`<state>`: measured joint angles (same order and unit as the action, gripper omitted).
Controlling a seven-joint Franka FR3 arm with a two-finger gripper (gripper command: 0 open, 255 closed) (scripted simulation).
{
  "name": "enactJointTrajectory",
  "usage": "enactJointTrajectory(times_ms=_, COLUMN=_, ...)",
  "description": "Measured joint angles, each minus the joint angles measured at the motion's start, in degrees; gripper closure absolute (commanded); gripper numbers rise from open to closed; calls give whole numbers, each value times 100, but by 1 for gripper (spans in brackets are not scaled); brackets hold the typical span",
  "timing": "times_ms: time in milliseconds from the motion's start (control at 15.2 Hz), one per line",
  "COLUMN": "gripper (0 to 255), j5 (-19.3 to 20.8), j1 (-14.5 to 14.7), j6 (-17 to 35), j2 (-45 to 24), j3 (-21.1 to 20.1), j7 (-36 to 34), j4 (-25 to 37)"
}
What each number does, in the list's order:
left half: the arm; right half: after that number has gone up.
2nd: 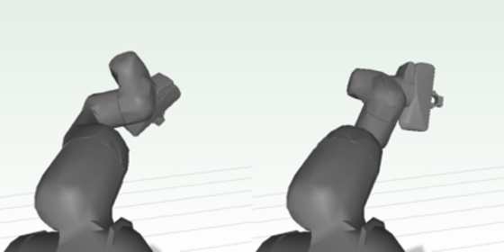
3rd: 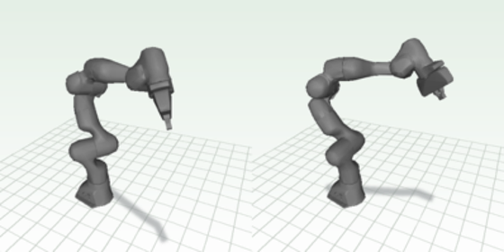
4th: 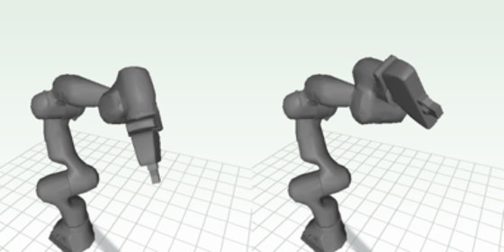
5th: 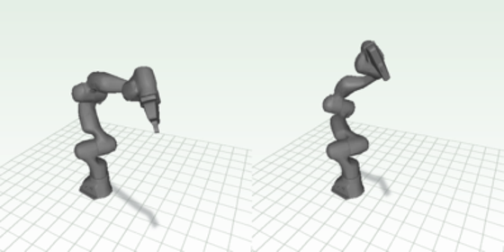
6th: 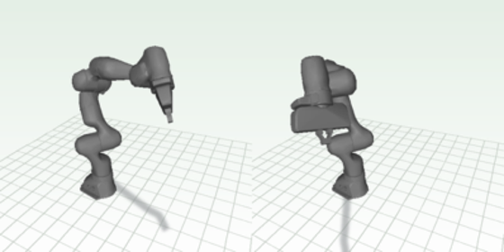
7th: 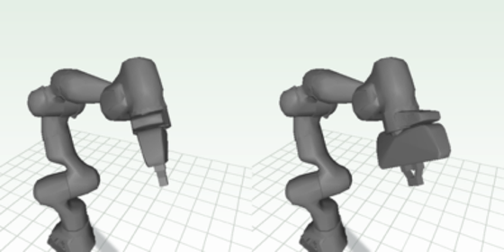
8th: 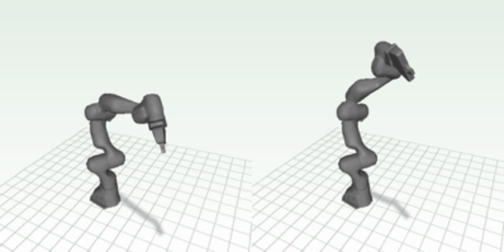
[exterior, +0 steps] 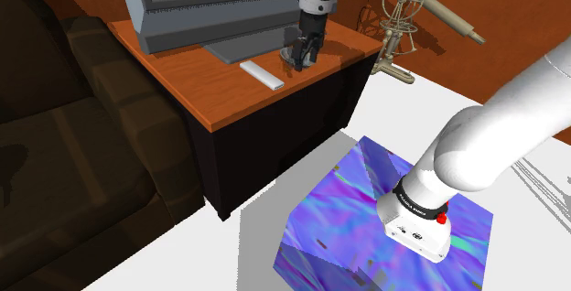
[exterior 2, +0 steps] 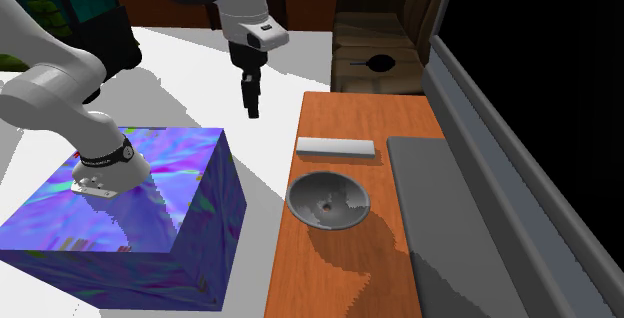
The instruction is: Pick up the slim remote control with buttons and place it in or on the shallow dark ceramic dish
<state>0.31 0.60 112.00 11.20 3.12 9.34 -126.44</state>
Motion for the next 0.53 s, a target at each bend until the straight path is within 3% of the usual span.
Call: enactJointTrajectory(times_ms=528, gripper=0, j5=-37, j1=13, j6=545, j2=-1739, j3=-2, j7=25, j4=1379)
